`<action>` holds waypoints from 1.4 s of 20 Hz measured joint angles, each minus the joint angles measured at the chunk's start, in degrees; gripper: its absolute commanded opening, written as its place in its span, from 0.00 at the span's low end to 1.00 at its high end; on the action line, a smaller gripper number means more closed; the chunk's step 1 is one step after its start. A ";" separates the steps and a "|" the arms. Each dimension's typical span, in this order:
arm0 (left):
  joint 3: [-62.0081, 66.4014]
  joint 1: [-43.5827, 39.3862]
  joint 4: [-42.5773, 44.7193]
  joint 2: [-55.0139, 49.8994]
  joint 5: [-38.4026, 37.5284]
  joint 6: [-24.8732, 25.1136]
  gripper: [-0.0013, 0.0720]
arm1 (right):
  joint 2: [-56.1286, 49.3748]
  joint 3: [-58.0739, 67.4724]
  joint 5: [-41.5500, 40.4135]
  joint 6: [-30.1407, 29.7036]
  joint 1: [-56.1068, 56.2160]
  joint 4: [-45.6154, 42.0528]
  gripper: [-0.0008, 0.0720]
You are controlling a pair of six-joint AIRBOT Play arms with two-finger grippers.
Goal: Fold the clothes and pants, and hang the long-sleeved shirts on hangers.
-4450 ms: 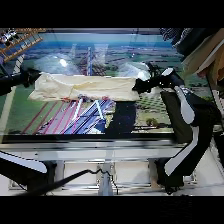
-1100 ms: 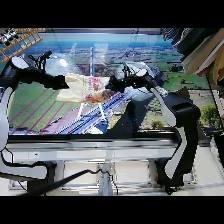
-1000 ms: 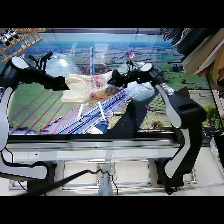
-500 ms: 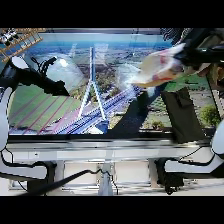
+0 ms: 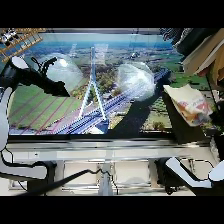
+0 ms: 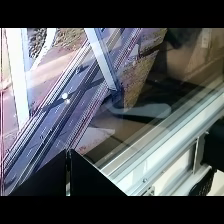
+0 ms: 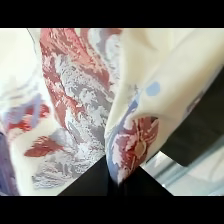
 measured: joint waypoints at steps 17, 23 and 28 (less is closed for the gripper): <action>15.19 2.23 23.12 6.69 6.60 -12.72 0.03 | 1.22 -0.42 -21.27 -8.83 33.57 13.27 0.86; 17.57 3.91 36.24 11.87 15.43 -21.81 0.03 | -6.88 -0.09 -53.37 -9.16 67.89 1.01 0.03; 17.86 4.17 38.25 11.56 17.20 -23.45 0.03 | -10.93 0.02 -73.75 -9.46 75.03 -3.13 0.12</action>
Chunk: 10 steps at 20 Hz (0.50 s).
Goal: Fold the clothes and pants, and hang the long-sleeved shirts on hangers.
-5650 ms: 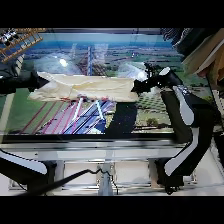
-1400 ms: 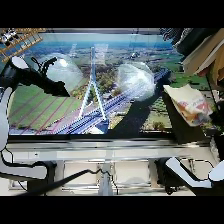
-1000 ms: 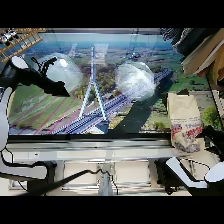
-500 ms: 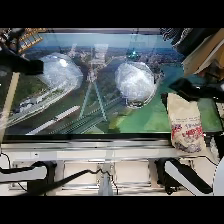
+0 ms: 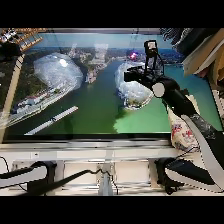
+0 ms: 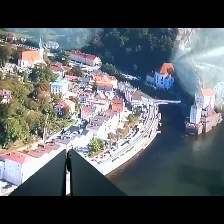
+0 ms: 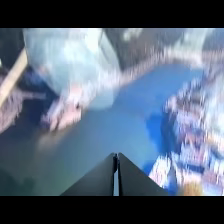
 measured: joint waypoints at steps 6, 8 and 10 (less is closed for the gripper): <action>0.04 0.02 0.63 -1.25 0.52 -0.46 0.03 | -0.81 0.00 -15.43 -0.39 1.51 -1.03 0.12; 0.04 0.02 0.68 -1.62 0.61 -0.61 0.03 | -0.85 0.00 -17.68 -0.39 1.64 -1.05 0.12; 0.04 0.02 0.74 -1.99 0.63 -0.59 0.03 | -0.85 0.00 -19.04 -0.39 1.68 -1.20 0.12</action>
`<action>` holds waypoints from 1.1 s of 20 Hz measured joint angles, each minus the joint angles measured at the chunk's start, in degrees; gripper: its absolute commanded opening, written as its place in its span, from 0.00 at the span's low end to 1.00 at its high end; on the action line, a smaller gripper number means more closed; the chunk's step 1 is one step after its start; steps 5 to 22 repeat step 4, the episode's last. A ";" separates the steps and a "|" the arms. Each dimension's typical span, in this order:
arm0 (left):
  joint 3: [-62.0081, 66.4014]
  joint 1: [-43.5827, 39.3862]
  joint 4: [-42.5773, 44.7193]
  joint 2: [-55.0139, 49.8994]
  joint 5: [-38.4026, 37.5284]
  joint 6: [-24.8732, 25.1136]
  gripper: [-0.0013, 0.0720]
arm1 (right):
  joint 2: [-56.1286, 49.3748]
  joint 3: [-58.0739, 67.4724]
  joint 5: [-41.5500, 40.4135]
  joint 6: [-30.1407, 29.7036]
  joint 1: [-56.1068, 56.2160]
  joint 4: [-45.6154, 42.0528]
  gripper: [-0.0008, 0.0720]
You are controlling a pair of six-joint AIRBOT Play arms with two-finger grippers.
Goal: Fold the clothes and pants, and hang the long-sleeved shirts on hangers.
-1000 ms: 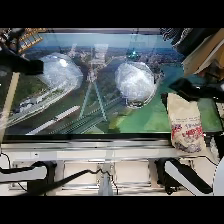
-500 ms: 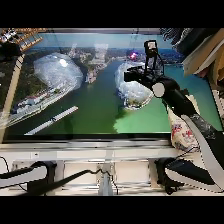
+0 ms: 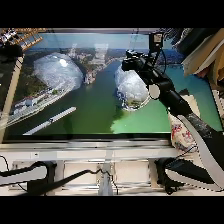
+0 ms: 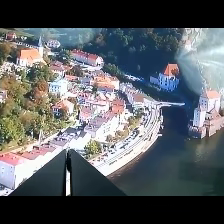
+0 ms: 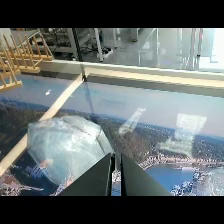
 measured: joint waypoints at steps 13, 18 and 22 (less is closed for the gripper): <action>0.00 0.00 0.07 -0.63 0.00 0.00 0.03 | -0.02 0.00 -1.18 -0.02 0.04 0.00 0.12; 0.00 0.00 0.07 -0.63 0.00 0.00 0.03 | -0.02 0.00 -1.18 -0.02 0.04 0.00 0.12; 0.00 0.00 0.07 -0.63 0.00 0.00 0.03 | -0.02 0.00 -1.18 -0.02 0.04 0.00 0.12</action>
